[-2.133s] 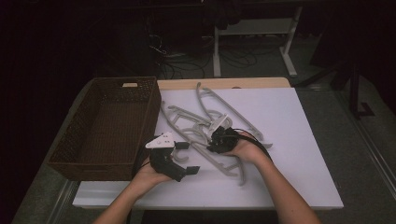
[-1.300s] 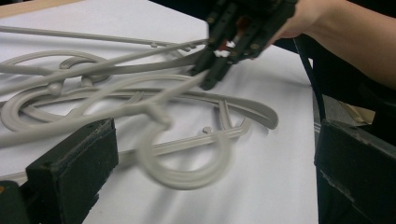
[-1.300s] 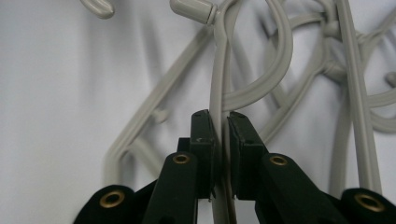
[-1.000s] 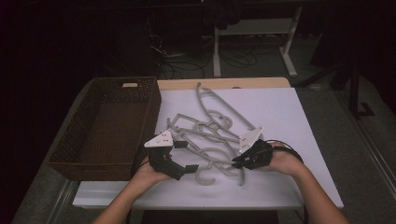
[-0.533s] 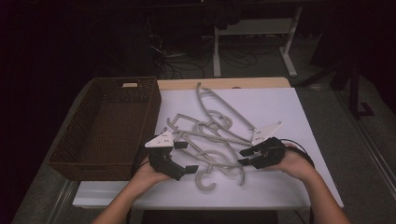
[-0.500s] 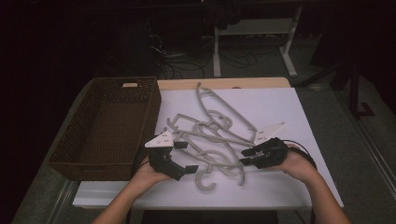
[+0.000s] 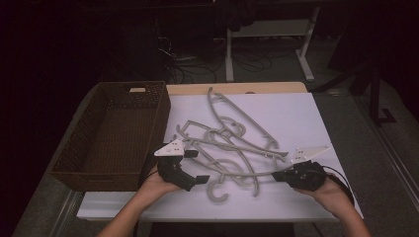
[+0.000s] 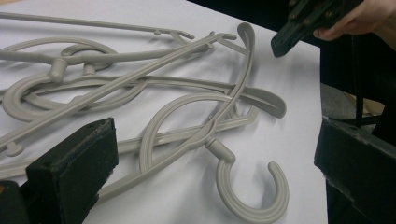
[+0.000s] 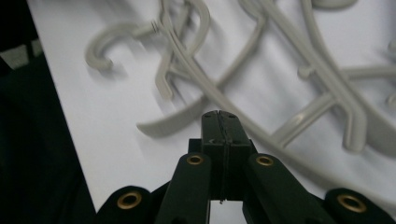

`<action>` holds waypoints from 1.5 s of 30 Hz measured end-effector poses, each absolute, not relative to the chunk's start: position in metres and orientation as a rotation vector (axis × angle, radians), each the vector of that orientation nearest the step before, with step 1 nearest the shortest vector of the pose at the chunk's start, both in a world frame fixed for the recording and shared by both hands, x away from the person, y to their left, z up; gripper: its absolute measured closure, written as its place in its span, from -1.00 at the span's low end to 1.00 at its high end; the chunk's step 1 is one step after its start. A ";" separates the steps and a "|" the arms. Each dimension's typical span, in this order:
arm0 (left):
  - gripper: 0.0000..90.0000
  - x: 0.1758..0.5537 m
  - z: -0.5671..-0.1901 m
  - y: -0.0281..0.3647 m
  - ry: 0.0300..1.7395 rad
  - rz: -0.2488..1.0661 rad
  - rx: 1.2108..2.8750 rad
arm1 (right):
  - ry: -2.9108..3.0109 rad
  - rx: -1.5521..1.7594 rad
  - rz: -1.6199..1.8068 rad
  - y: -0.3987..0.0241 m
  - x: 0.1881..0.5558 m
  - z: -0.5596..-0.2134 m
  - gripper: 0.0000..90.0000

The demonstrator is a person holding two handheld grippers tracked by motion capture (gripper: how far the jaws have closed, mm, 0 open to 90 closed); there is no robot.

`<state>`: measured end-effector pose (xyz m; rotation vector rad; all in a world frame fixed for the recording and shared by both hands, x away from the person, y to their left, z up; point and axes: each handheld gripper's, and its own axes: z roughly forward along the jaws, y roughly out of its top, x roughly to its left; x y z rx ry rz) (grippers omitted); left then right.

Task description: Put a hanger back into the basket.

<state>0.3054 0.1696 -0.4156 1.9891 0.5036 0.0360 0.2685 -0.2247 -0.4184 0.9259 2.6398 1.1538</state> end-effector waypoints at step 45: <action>-1.00 0.310 -0.425 0.161 0.485 0.078 2.095 | 2.477 1.102 0.977 -0.207 0.350 -0.424 0.98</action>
